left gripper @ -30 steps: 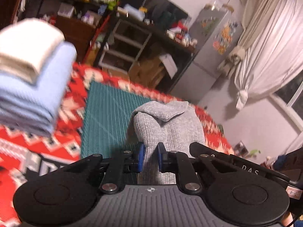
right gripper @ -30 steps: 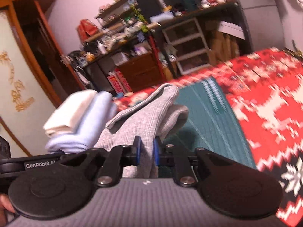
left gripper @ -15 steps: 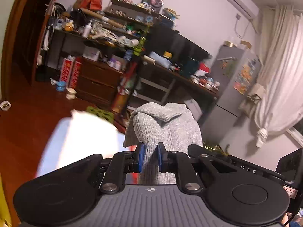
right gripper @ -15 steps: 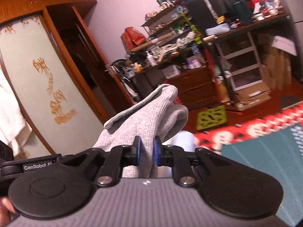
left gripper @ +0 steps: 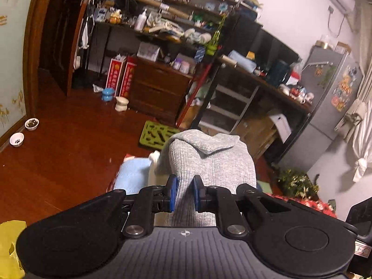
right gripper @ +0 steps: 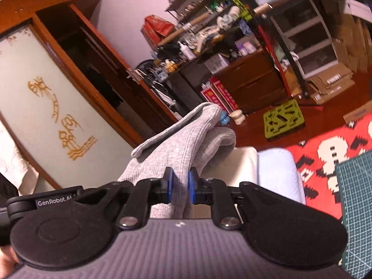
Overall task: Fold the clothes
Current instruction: 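Carry the folded grey shirt with both grippers onto the towel stack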
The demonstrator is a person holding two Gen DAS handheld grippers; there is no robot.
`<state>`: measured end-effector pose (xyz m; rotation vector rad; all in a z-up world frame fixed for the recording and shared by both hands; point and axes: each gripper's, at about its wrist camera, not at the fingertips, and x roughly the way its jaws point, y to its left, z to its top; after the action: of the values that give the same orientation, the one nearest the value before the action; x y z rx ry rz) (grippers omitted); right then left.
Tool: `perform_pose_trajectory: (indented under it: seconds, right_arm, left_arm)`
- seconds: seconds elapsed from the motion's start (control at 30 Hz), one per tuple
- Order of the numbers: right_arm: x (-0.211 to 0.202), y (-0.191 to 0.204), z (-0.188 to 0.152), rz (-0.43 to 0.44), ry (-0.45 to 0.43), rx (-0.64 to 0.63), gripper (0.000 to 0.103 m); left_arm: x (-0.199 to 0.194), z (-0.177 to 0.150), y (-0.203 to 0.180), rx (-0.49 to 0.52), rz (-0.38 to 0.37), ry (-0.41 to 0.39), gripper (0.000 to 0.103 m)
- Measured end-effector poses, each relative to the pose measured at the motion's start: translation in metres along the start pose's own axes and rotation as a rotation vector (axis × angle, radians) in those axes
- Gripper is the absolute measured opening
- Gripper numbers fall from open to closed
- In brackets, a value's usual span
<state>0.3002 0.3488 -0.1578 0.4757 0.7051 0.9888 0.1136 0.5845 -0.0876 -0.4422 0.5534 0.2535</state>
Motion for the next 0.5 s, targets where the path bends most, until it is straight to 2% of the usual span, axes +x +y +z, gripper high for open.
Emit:
perform_pose_trajectory:
  seconds: [0.13, 0.23, 0.33, 0.4, 0.43, 0.5]
  right_arm:
    - [0.024, -0.030, -0.011, -0.009, 0.019, 0.025, 0.015]
    - [0.033, -0.047, -0.017, 0.022, 0.028, 0.060, 0.017]
    - [0.031, -0.061, -0.015, 0.049, 0.026, 0.093, 0.025]
    - [0.027, -0.072, -0.009, 0.061, 0.015, 0.127, 0.033]
    - [0.025, -0.079, -0.004, 0.067, 0.010, 0.150, 0.036]
    - [0.023, -0.096, 0.010, 0.083, 0.005, 0.212, 0.042]
  left_arm:
    - [0.015, -0.011, 0.011, -0.025, 0.016, 0.014, 0.014]
    - [0.018, -0.015, 0.022, -0.062, 0.006, 0.018, 0.017]
    - [0.010, -0.014, 0.031, -0.102, -0.030, 0.017, 0.019]
    - [0.001, -0.013, 0.036, -0.115, -0.050, 0.019, 0.027]
    - [-0.003, -0.010, 0.039, -0.123, -0.059, 0.019, 0.036]
    - [-0.008, -0.002, 0.045, -0.144, -0.075, 0.015, 0.038]
